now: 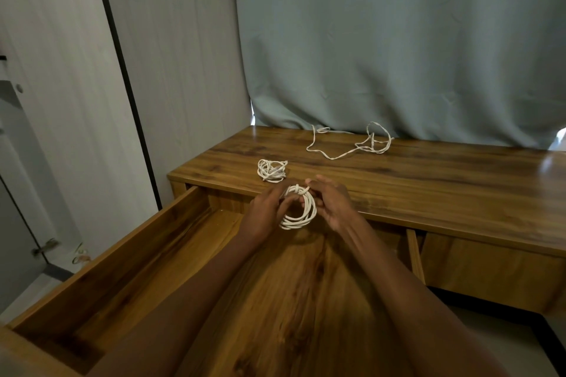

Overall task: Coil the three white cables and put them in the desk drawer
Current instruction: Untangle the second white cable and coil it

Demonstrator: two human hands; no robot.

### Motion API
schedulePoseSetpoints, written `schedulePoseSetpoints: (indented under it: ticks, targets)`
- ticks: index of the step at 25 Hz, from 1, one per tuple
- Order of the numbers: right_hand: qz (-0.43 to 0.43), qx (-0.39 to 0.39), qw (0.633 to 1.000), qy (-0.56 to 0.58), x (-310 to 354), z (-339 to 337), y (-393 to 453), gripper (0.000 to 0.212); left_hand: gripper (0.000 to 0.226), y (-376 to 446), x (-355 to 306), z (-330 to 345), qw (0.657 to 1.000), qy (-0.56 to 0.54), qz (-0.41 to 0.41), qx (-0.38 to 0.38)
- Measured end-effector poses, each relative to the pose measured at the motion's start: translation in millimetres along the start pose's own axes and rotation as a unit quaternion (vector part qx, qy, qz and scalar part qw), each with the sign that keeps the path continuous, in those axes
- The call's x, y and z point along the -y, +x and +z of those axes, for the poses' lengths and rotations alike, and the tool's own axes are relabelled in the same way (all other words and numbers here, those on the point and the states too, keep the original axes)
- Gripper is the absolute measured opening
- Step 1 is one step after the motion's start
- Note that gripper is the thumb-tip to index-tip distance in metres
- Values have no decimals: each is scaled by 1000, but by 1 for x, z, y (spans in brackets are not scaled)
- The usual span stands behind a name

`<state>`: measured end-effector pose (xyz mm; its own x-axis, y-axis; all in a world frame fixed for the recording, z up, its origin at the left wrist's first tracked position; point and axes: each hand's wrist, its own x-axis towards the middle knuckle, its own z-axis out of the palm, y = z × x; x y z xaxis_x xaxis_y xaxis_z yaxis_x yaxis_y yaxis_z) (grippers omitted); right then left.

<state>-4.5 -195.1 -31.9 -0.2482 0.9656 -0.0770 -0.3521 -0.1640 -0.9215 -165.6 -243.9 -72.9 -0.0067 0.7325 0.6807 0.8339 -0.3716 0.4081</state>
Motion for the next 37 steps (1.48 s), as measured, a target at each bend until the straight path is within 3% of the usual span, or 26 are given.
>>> schedulePoseSetpoints:
  ticks: [5,7,10,14,18,21,24,27,30,34,37]
  targets:
    - [-53,-4,997,-60,-14,8,-1,26,35,0,6,1,999,-17,-20,-40]
    - [-73,34,991,-104,-18,14,-2,19,31,2,9,0,998,-24,-43,-44]
    - [-130,82,955,-252,-28,19,0,30,36,3,13,2,996,-29,-62,-48]
    - [-162,74,929,-326,-32,11,7,18,34,7,12,1,996,-12,-82,-34]
    - [-93,109,951,-274,-22,2,10,10,24,7,8,-5,993,-69,-97,-9]
    - [-68,142,965,-208,-17,0,10,33,13,5,8,-9,981,-160,-109,-15]
    - [-72,156,976,-137,-16,2,8,37,18,3,11,-7,981,-175,-85,-27]
    - [-95,130,979,-124,-18,5,6,32,31,0,16,-6,977,-201,-60,19]
    - [-76,166,978,-102,-15,2,8,31,35,-2,17,-5,982,-185,-33,33]
    - [-71,246,963,-87,-16,0,14,50,28,-1,14,-5,986,-159,-42,-29]
    - [-135,210,959,-136,-24,8,13,58,26,1,13,-7,989,-123,-71,-48]
